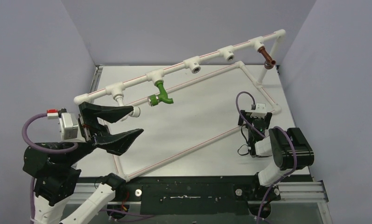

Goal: Install the water faucets

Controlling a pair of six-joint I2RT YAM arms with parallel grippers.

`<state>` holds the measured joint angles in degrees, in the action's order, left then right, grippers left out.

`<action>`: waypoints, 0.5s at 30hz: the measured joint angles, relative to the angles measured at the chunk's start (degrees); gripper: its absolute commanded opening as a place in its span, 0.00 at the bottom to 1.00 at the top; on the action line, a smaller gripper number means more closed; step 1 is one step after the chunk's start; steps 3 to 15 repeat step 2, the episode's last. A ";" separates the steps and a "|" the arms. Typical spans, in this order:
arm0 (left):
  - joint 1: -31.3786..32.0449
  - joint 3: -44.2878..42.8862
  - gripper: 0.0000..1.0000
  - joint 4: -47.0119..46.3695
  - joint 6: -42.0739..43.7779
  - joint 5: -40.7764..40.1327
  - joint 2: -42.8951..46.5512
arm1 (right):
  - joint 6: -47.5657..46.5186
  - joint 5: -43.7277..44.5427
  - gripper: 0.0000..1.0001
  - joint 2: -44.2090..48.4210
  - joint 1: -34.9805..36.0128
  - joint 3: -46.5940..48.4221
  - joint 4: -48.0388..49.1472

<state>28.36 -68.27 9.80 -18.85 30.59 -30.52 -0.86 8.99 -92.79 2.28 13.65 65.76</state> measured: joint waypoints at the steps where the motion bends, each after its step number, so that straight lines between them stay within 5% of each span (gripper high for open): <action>1: -0.07 0.52 0.69 0.31 -0.02 0.44 0.11 | 0.00 -0.09 1.00 0.00 0.00 0.02 -0.11; 15: -0.17 1.01 0.69 0.52 -0.04 0.92 0.24 | 0.00 -0.22 1.00 0.00 0.00 0.09 -0.31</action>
